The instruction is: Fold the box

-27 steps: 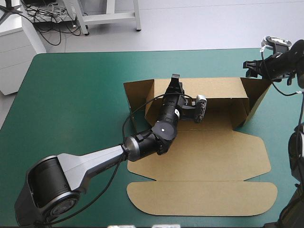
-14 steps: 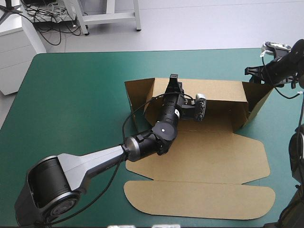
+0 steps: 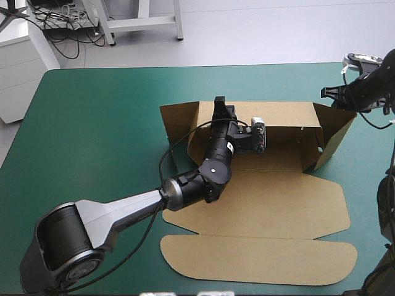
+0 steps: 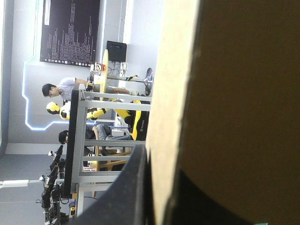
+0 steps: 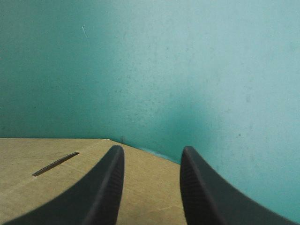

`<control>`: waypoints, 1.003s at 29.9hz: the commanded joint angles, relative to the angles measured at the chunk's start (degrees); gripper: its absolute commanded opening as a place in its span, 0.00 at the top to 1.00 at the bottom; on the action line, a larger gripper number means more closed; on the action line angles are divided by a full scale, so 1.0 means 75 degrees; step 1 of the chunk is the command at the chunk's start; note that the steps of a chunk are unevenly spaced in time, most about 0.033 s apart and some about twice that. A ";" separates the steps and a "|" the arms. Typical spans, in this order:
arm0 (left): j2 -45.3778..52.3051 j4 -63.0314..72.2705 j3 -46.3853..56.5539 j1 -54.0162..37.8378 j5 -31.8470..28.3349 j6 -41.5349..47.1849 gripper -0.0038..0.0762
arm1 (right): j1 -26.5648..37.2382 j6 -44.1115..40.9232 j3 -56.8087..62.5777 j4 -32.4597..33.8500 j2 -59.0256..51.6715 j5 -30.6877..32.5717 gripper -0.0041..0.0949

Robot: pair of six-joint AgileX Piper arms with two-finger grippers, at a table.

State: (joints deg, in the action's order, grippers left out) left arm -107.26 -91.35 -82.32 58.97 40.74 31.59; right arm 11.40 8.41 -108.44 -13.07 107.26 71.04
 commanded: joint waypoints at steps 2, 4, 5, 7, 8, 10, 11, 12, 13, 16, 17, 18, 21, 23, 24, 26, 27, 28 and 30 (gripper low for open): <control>0.0357 0.0017 -0.0186 0.0007 0.0459 0.0350 0.96 | 0.0016 -0.0126 -0.0179 -0.0067 -0.0547 0.0110 0.61; 0.0357 0.0017 -0.0186 0.0007 0.0459 0.0350 0.96 | 0.0016 -0.0126 -0.0179 -0.0067 -0.0627 0.0110 0.61; 0.0357 0.0017 -0.0186 0.0007 0.0459 0.0350 0.96 | 0.0016 -0.0126 -0.0179 -0.0084 -0.0665 0.0110 0.61; 0.0357 0.0017 -0.0186 0.0007 0.0459 0.0350 0.96 | 0.0016 -0.0148 -0.0174 -0.0099 -0.0769 0.0110 0.61; 0.0357 0.0017 -0.0186 0.0007 0.0459 0.0350 0.96 | 0.0016 -0.0148 -0.0128 -0.0099 -0.0803 0.0110 0.61; 0.0357 0.0017 -0.0186 -0.0007 0.0459 0.0350 0.96 | 0.0016 -0.0135 0.0104 -0.0099 -0.0960 0.0110 0.61; 0.0357 0.0017 -0.0186 -0.0007 0.0459 0.0350 0.96 | 0.0016 -0.0112 0.0292 -0.0099 -0.1016 0.0110 0.61; 0.0357 0.0017 -0.0186 -0.0007 0.0459 0.0350 0.96 | 0.0016 -0.0076 0.0509 -0.0085 -0.1092 0.0110 0.61; 0.0357 0.0017 -0.0186 -0.0007 0.0443 0.0350 0.96 | 0.0016 -0.0030 0.0731 -0.0106 -0.1152 0.0110 0.61; 0.0357 0.0017 -0.0186 -0.0007 0.0371 0.0350 0.96 | 0.0016 0.0142 0.1324 -0.0291 -0.1332 0.0110 0.61; 0.0357 0.0017 -0.0186 -0.0007 0.0350 0.0350 0.96 | 0.0016 0.0222 0.1469 -0.0384 -0.1391 0.0110 0.61; 0.0357 0.0017 -0.0186 -0.0007 0.0350 0.0350 0.96 | 0.0016 0.0293 0.1645 -0.0482 -0.1445 0.0110 0.61; 0.0357 0.0017 -0.0186 -0.0007 0.0291 0.0350 0.96 | 0.0016 0.0569 0.2066 -0.0652 -0.1628 0.0110 0.61; 0.0357 0.0017 -0.0186 -0.0007 0.0262 0.0350 0.96 | 0.0016 0.0758 0.2318 -0.0774 -0.1802 0.0110 0.61; 0.0357 0.0017 -0.0186 -0.0007 0.0262 0.0350 0.96 | 0.0016 0.0890 0.2419 -0.0862 -0.1880 0.0110 0.61; 0.0357 0.0017 -0.0186 -0.0007 0.0262 0.0350 0.96 | 0.0016 0.1217 0.2629 -0.1048 -0.2061 0.0110 0.61; 0.0357 0.0017 -0.0186 -0.0007 0.0262 0.0350 0.96 | 0.0016 0.1349 0.2701 -0.1182 -0.2133 0.0110 0.61; 0.0357 0.0017 -0.0186 -0.0007 0.0262 0.0350 0.96 | 0.0016 0.1559 0.2790 -0.1351 -0.2216 0.0110 0.61; 0.0357 0.0017 -0.0186 -0.0007 0.0262 0.0350 0.96 | 0.0016 0.1911 0.2968 -0.1625 -0.2371 0.0110 0.61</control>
State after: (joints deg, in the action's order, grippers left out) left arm -107.30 -91.31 -82.32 58.97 41.05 32.02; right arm 11.40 18.88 -86.32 -20.91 93.66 70.78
